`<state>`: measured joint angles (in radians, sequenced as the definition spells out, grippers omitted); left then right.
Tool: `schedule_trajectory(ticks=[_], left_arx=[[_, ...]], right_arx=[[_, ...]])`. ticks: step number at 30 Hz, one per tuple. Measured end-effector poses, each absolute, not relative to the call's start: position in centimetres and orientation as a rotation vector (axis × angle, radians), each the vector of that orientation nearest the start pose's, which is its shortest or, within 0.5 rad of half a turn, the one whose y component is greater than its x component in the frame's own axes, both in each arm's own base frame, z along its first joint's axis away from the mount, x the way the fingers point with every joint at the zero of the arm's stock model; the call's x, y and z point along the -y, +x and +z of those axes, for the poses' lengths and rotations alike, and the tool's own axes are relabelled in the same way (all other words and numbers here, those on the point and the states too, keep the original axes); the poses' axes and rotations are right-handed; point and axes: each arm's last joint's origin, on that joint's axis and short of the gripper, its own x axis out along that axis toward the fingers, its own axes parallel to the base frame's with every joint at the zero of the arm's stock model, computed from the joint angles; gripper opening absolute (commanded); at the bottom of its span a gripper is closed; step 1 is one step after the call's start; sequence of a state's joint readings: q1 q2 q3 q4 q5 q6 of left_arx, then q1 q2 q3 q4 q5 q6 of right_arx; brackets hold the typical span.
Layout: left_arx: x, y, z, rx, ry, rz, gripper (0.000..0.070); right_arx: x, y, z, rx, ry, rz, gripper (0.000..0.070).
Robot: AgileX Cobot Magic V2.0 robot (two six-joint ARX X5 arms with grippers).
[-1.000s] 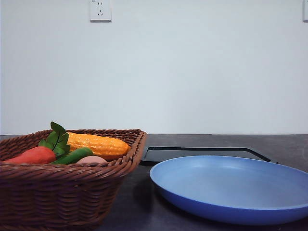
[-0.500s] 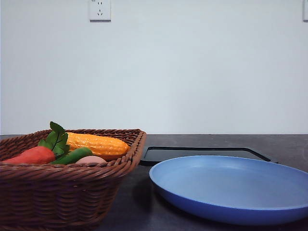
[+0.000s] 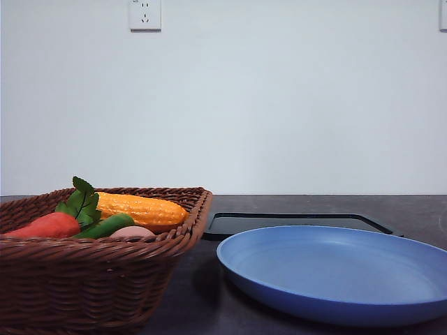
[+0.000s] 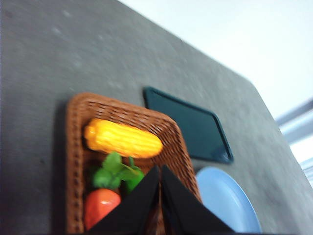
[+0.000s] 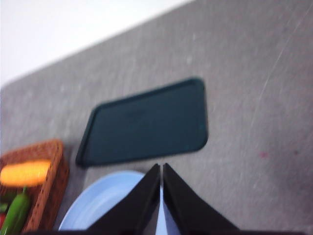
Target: Transfer egg from basket to plate and serve
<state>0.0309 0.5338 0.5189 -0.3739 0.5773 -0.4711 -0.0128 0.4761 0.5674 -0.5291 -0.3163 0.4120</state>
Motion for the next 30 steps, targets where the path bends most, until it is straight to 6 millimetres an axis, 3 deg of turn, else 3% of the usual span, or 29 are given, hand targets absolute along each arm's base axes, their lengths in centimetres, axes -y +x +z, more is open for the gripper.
schedule_trajectory(ticks=[7, 13, 17, 19, 22, 30], left_arx=[[1.9, 14.1, 28.4, -0.705, -0.470, -0.505, 0.0000], [3.0, 14.8, 28.0, -0.826, -0.402, -0.577, 0.0009], [3.6, 14.9, 27.8, -0.847, -0.382, -0.613, 0.0165], [3.7, 14.9, 27.8, -0.847, -0.374, -0.625, 0.0253], [3.8, 14.9, 27.8, -0.846, -0.372, -0.630, 0.0294], [3.8, 14.9, 27.8, -0.845, -0.372, -0.630, 0.0294]], right_arx=[[-1.0, 13.2, 26.3, -0.758, 0.450, 0.290, 0.0000], [-1.3, 14.6, 24.3, -0.962, 0.469, 0.364, 0.0027], [-1.5, 15.4, 23.4, -1.027, 0.467, 0.369, 0.0234], [-1.7, 15.8, 23.0, -1.061, 0.464, 0.373, 0.0284], [-2.1, 16.5, 22.3, -1.109, 0.448, 0.365, 0.0284], [-3.6, 18.8, 19.6, -1.166, 0.403, 0.392, 0.0284]])
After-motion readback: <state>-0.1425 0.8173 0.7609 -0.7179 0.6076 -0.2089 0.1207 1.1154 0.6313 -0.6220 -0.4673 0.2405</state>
